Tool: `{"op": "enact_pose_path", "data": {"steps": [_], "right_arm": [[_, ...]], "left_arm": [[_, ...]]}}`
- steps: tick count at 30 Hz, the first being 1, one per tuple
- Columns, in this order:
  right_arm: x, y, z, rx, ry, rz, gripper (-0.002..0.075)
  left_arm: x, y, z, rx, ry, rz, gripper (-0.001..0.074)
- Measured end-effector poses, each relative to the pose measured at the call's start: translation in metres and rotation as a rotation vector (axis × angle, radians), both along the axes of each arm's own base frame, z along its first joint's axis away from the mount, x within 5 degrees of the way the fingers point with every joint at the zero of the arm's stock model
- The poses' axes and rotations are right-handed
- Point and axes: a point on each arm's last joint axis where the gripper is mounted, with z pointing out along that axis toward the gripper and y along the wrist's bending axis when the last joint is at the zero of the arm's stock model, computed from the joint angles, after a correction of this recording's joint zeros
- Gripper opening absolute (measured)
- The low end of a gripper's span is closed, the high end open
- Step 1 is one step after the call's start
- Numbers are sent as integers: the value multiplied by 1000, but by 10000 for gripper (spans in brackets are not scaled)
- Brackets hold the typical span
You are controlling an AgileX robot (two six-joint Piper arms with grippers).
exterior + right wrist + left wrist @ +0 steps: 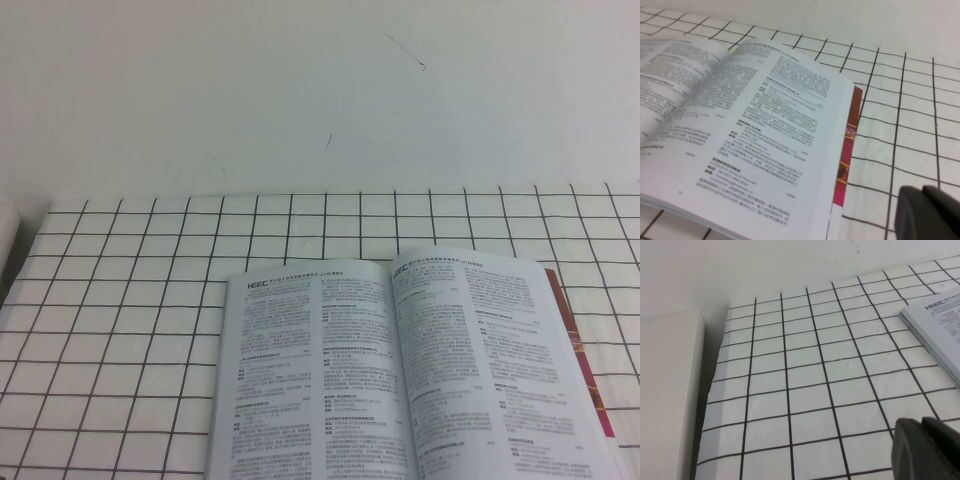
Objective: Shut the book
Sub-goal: 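Close the open booklet and leave it lying on the table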
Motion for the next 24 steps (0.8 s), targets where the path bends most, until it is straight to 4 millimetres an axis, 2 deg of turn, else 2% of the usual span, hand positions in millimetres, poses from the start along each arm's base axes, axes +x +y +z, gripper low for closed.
{"op": "enact_pose_path", "data": {"steps": [24], "right_arm": [[0, 0, 0, 0, 0, 0, -3]], "left_arm": [[0, 0, -1, 11, 5, -3, -4]]}}
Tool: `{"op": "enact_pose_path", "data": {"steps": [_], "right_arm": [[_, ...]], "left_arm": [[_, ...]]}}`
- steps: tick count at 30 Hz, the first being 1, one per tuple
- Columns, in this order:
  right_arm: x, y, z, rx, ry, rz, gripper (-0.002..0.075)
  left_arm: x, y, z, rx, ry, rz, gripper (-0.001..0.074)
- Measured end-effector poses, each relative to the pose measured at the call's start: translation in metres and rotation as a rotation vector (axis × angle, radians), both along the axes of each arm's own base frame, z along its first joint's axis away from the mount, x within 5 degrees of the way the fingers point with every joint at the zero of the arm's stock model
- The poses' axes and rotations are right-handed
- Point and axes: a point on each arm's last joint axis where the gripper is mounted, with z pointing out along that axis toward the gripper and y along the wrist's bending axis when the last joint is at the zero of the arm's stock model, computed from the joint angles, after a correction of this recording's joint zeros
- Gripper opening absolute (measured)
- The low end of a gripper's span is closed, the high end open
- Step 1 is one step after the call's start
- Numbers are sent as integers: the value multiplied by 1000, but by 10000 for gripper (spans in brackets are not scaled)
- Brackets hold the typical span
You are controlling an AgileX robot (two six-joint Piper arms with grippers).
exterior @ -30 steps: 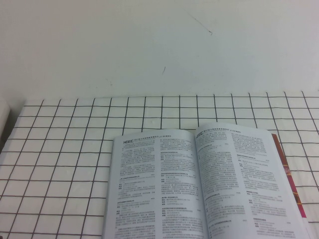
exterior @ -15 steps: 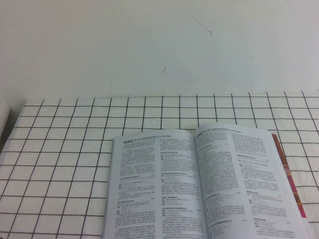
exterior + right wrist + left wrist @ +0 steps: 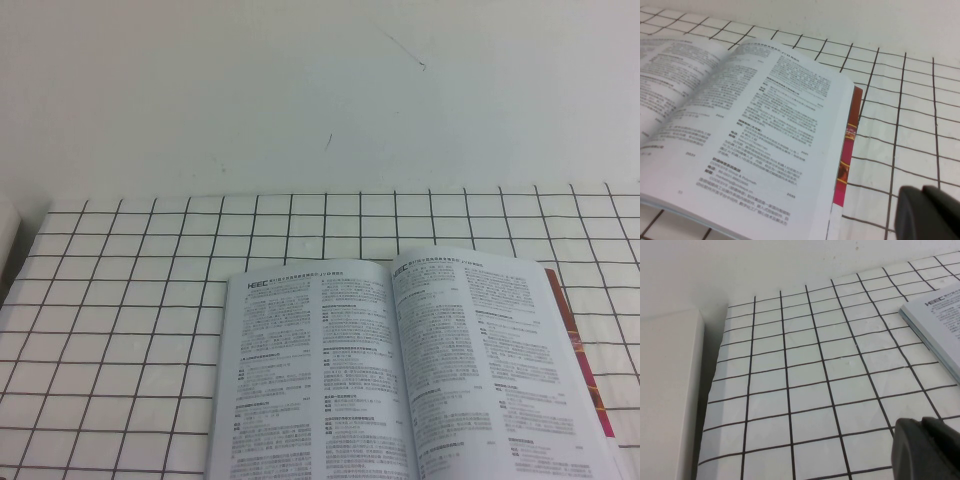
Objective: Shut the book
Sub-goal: 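Close the open booklet and leave it lying on the table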
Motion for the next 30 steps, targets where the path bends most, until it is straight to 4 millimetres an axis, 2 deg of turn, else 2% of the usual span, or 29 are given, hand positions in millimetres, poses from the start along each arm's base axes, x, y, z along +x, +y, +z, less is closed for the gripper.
{"op": "enact_pose_path", "data": {"steps": [30], "right_arm": [[0, 0, 0, 2, -2, -1, -3]], "left_arm": [[0, 0, 0, 36, -6, -6, -4]]}}
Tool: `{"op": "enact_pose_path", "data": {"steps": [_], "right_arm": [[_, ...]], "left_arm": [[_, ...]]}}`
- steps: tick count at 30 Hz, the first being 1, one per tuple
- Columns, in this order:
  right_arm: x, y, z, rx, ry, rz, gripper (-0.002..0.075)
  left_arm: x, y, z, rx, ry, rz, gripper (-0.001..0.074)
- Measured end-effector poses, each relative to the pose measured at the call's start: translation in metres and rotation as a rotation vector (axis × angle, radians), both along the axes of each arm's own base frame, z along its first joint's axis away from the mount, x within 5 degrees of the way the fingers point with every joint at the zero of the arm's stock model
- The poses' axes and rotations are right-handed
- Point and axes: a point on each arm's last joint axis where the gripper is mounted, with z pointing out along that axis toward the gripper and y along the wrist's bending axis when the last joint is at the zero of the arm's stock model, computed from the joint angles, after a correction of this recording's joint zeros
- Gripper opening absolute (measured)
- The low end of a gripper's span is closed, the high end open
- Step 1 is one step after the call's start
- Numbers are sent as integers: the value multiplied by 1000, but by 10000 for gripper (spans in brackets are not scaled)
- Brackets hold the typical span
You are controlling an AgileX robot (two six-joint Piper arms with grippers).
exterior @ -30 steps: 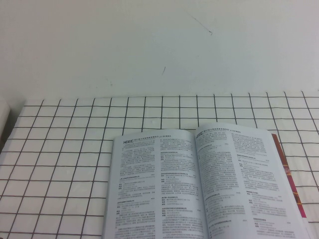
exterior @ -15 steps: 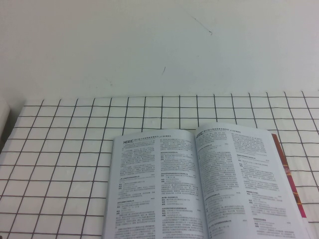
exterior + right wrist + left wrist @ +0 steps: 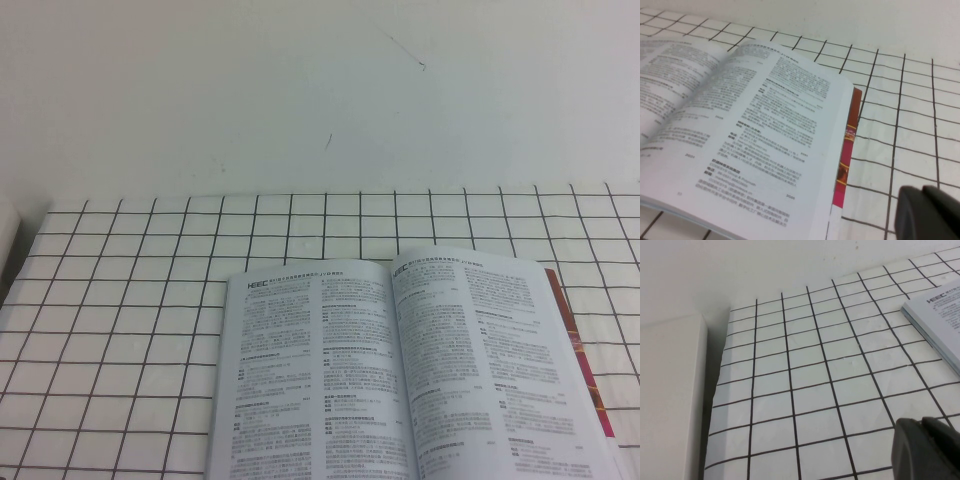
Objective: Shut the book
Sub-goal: 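Close the open booklet and leave it lying on the table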
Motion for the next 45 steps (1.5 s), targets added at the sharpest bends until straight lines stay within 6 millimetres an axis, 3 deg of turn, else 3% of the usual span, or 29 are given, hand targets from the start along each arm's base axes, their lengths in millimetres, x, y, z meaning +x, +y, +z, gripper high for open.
{"op": "enact_pose_path", "data": {"steps": [6, 10, 14, 19, 33, 45], "right_arm": [[1, -1, 2, 5, -35, -12, -3], [5, -4, 13, 22, -158, -48, -3], [5, -5, 18, 29, -210, -63, -3], [4, -3, 12, 22, -143, -44, -3], [1, 0, 1, 5, -20, -7, -3], [1, 0, 0, 3, -12, -4, -3]], "left_arm": [[1, 0, 4, -3, -47, 4, -4], [3, 1, 13, -9, -143, 15, -4], [3, 1, 12, -10, -134, 14, -4], [0, 0, 0, -2, -3, 0, -4], [0, 0, 0, -3, 3, -1, -4], [0, 0, 0, -3, 5, -2, -4]]}}
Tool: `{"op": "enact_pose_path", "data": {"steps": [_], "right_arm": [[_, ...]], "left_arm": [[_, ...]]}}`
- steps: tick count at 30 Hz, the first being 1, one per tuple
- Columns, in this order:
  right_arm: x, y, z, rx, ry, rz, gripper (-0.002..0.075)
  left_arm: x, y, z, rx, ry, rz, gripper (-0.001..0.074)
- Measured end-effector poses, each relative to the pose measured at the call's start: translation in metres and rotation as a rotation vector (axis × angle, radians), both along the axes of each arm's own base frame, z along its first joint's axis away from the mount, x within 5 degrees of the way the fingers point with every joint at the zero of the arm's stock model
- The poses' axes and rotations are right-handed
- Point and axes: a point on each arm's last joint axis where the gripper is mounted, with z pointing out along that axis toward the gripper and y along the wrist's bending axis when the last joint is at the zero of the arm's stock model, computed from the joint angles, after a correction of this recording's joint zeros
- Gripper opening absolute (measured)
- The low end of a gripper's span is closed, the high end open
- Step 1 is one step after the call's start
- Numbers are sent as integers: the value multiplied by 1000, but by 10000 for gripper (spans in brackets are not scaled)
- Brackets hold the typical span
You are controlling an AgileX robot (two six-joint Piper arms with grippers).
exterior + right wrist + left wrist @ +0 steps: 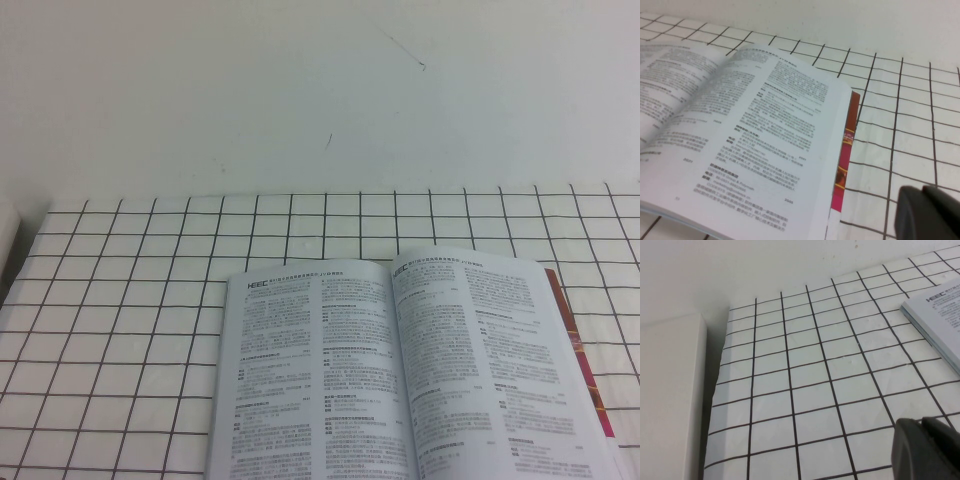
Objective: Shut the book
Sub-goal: 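Close the open booklet and leave it lying on the table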
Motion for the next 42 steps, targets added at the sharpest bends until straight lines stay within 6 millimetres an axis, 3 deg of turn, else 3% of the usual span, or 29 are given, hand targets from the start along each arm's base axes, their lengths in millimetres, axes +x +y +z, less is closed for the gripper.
{"op": "enact_pose_path", "data": {"steps": [29, 34, 42], "right_arm": [[-1, 1, 0, 11, 15, 6, -3], [2, 0, 5, 42, -51, -15, -3], [6, -11, 38, 108, -416, -134, -3]], "left_arm": [[0, 0, 2, 13, -16, -2, -4], [3, 1, 12, -31, -137, 12, -4], [0, 6, 48, -68, -538, 71, -4]]}}
